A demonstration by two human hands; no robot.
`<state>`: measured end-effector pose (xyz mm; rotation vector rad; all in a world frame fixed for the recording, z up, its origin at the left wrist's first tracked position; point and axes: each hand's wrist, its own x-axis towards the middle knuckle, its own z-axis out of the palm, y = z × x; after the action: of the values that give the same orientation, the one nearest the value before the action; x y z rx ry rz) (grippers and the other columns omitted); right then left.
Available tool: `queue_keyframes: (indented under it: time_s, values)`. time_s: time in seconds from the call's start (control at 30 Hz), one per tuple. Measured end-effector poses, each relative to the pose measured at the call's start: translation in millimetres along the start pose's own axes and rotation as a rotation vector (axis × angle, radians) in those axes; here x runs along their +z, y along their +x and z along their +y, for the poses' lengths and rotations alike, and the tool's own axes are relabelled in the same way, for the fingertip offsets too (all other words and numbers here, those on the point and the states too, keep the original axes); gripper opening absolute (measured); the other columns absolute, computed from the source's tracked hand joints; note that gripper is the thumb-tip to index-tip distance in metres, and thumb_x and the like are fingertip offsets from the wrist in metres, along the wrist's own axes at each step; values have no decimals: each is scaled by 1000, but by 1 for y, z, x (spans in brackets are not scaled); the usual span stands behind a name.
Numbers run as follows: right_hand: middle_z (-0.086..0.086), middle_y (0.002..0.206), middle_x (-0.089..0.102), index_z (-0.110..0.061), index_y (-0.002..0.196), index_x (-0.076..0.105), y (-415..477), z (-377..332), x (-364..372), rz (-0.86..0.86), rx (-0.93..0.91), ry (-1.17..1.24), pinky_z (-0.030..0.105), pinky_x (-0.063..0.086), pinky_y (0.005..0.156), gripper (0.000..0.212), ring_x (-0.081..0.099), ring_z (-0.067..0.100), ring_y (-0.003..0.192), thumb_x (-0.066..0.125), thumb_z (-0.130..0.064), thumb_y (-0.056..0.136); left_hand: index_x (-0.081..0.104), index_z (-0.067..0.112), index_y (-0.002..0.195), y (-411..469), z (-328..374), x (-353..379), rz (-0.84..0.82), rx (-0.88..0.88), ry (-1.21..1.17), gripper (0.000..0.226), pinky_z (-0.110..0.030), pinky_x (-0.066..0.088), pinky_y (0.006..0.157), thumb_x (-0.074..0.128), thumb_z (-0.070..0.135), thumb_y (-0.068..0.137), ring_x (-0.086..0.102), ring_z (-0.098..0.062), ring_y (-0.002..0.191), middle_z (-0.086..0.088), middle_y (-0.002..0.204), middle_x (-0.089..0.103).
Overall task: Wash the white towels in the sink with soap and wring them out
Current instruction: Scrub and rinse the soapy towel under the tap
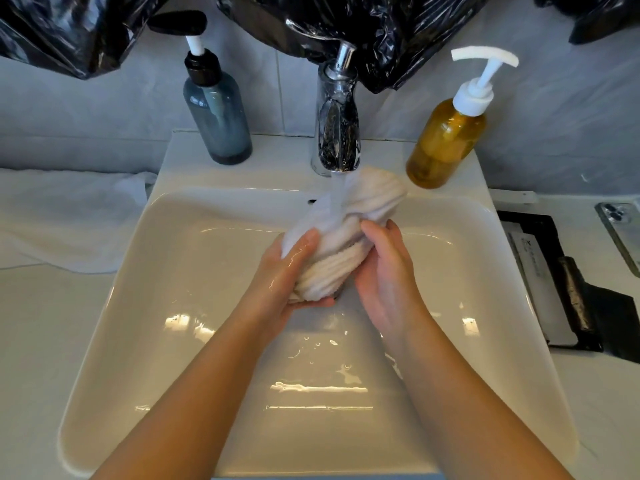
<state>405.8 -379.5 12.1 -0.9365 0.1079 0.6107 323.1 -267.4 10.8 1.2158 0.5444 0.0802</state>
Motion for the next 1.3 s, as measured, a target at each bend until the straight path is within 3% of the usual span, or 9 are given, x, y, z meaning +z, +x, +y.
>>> queue_keyframes:
  time_s: [0.1,0.27,0.4,0.47,0.63,0.9,1.0,1.07,1.3]
  values:
    - [26,143,51,1,145,41,6,-1,0,-116,53,25,51,35,116,68,48,37,135,61,-38,93,63,21,119,2,4,-12,76,209,197,55,-38,57,77,71,50,73,70,-22,100,-3,110,73]
    - [23,136,58,-4,144,47,9,1,11,-78,157,148,45,46,108,83,57,33,127,55,-61,85,62,30,119,-5,9,-26,122,354,469,53,-14,49,82,78,44,70,65,2,101,21,109,69]
    - [18,118,67,-6,131,58,9,10,20,-49,130,147,43,49,102,57,63,30,113,54,-47,92,58,28,122,-5,3,-27,150,116,217,67,-31,55,75,72,60,65,66,-11,98,2,115,67]
    - [14,108,70,-10,122,61,6,11,22,-95,124,122,42,51,98,44,65,28,106,55,-42,93,66,30,113,-5,3,-30,-15,-9,88,45,-35,56,66,65,57,76,68,-15,90,-5,107,70]
    - [16,118,64,-9,128,53,8,9,12,-224,142,122,47,44,104,46,59,31,115,47,-37,91,63,27,120,-8,13,-40,-115,-171,4,46,-39,59,63,62,54,83,72,-22,90,-5,107,74]
    - [25,134,60,-3,141,51,9,-1,9,-60,205,211,51,42,108,74,57,38,126,54,-53,86,57,35,115,-2,9,-30,128,267,349,62,-20,55,80,90,41,63,66,0,98,19,105,70]
    - [23,125,66,-5,127,62,6,-8,2,28,113,239,51,44,107,60,63,35,118,56,-48,87,56,25,122,2,-4,-19,118,132,104,71,-39,57,88,82,45,59,68,-21,106,-3,116,70]
    - [19,120,69,-8,123,65,4,-14,-1,63,70,262,48,48,104,51,66,32,115,54,-47,93,52,13,130,7,-9,-9,102,39,-96,70,-35,57,83,78,37,70,68,-23,106,-13,123,67]
    - [21,135,61,-3,141,51,2,-15,-4,38,-61,193,50,38,114,78,57,32,128,65,-52,82,57,12,129,15,-10,28,37,-86,-569,57,-29,48,82,60,49,85,68,-16,93,-7,115,71]
